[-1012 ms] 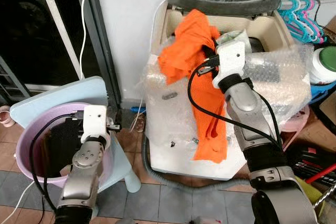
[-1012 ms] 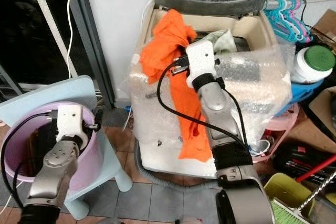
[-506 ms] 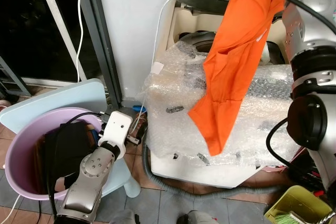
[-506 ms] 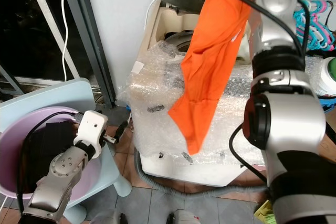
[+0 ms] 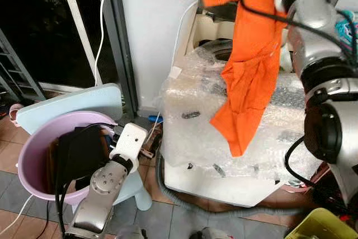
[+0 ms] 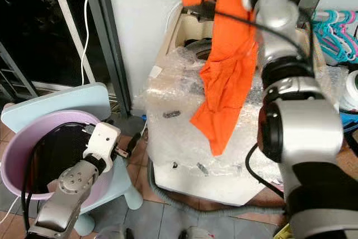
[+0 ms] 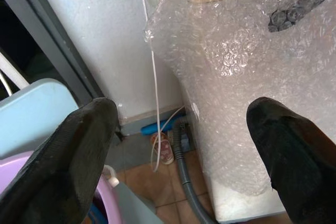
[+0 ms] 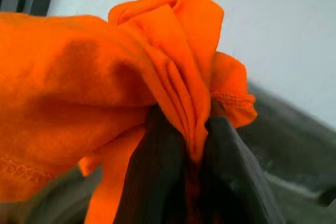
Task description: Clothes washing
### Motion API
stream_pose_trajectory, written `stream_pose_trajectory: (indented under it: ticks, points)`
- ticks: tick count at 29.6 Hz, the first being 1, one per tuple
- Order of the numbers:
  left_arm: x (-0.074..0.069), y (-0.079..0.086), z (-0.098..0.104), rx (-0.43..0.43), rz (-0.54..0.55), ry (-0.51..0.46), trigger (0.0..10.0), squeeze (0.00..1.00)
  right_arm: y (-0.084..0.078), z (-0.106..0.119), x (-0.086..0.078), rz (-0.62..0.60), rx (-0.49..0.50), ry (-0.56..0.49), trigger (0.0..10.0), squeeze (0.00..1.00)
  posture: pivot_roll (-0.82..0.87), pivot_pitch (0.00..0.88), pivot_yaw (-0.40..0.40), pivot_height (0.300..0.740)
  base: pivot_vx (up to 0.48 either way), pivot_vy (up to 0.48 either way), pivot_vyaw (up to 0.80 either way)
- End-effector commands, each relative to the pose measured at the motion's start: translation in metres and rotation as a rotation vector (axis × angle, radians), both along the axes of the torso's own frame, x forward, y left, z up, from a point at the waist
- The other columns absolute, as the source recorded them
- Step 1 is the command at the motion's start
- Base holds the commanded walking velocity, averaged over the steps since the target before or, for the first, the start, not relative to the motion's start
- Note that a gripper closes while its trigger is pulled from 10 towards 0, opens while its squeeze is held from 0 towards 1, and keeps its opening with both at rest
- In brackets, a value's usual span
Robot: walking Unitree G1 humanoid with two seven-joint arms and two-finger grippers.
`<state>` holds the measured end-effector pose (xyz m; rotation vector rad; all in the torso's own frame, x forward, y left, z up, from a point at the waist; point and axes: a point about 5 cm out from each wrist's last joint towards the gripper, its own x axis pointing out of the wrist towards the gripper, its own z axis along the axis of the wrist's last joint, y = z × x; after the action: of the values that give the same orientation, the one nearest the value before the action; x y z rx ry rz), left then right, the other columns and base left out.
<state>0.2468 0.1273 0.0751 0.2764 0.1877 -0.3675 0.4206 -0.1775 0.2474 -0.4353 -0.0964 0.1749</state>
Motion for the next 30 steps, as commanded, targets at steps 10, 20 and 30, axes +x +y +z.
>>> stream_pose_trajectory:
  ticks: [10,20,30]
  points:
    - [0.000,-0.002,0.003,0.000,0.003,-0.016,10.0,0.00,-0.010,0.026,-0.008,0.160,0.113,-0.122,10.0,1.00,0.04,0.000,-0.044,0.740,0.000,0.000,0.00]
    - [-0.003,-0.001,0.000,-0.005,0.014,-0.002,10.0,0.00,-0.022,-0.009,-0.033,0.435,0.176,0.035,10.0,1.00,0.03,0.000,-0.042,0.740,0.000,0.000,0.00]
    - [-0.005,-0.001,-0.004,0.001,0.011,0.013,10.0,0.00,-0.050,-0.057,-0.073,0.568,-0.008,0.344,10.0,1.00,0.01,0.000,-0.033,0.740,0.000,0.000,0.00]
